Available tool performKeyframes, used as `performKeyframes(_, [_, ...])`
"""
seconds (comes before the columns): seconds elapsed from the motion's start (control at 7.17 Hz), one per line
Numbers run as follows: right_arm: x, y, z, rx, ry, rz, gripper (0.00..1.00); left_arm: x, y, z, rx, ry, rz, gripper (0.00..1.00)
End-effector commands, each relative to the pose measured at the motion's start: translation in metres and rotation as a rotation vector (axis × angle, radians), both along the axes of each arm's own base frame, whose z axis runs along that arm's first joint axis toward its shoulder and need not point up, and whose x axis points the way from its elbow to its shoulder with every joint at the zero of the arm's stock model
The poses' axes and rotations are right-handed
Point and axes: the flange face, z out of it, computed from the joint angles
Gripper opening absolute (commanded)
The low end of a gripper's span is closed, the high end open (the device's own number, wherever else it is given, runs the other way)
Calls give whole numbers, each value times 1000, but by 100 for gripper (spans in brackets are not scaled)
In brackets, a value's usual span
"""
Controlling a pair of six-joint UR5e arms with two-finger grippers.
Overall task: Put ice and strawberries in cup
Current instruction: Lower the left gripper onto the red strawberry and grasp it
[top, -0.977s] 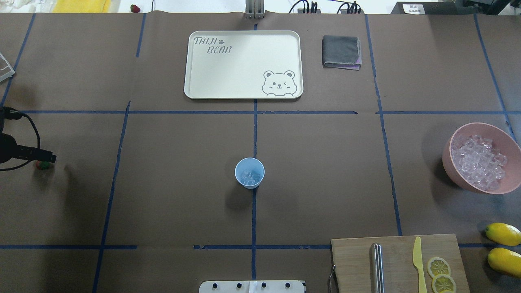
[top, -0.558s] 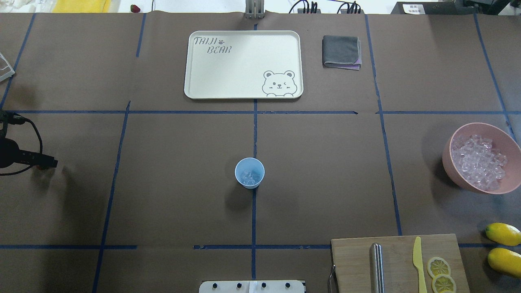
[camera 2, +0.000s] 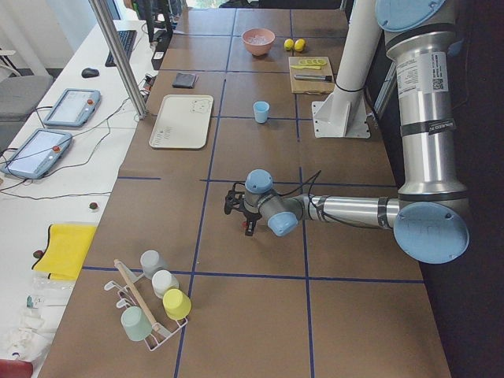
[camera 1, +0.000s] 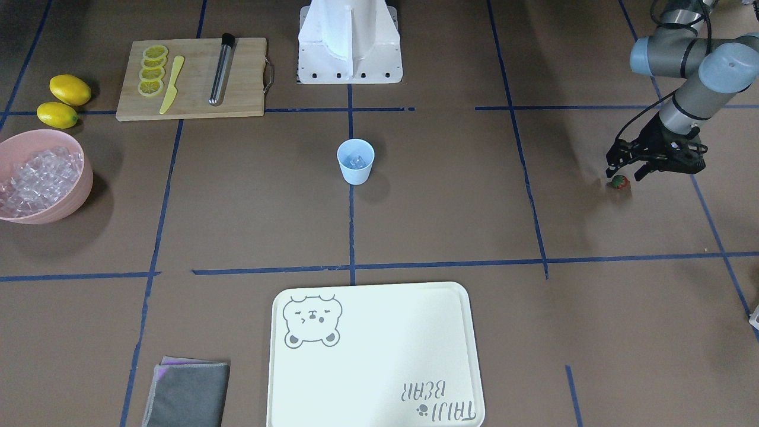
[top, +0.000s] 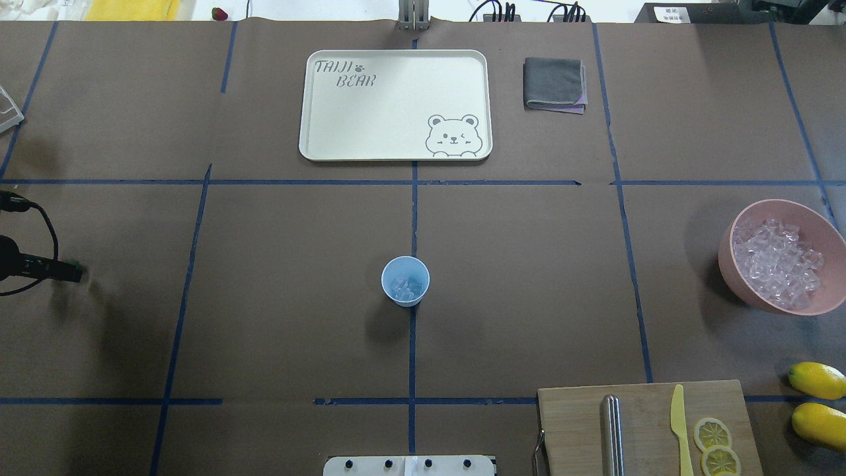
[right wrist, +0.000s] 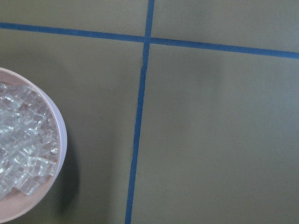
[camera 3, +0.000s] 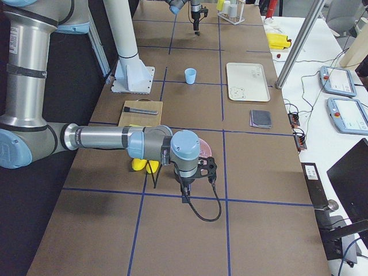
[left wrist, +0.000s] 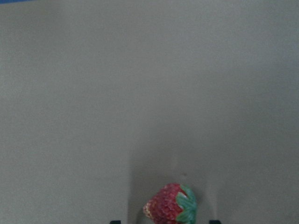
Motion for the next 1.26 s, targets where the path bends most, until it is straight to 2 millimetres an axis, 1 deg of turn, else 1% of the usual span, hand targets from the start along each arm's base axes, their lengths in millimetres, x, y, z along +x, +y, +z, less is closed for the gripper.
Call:
performKeyframes(0.0, [0,0,1,-2,0,0,99,2,-1,-2,0,2,3,81])
performKeyframes(0.28, [0,-1,-1,2,0,0,99,3,-2,2,-5,-2,5,81])
performKeyframes(0.84, [0,-1,0,1,0,-1,99,9,-8,-2,-2,2,5,81])
performKeyframes(0.98, [0,-1,0,1,0,-1,99,9,-9,-2,-2,2,5,74])
performKeyframes(1.12, [0,-1,-1,3,0,-1,99,8,-8,-1,-4,0,4,59])
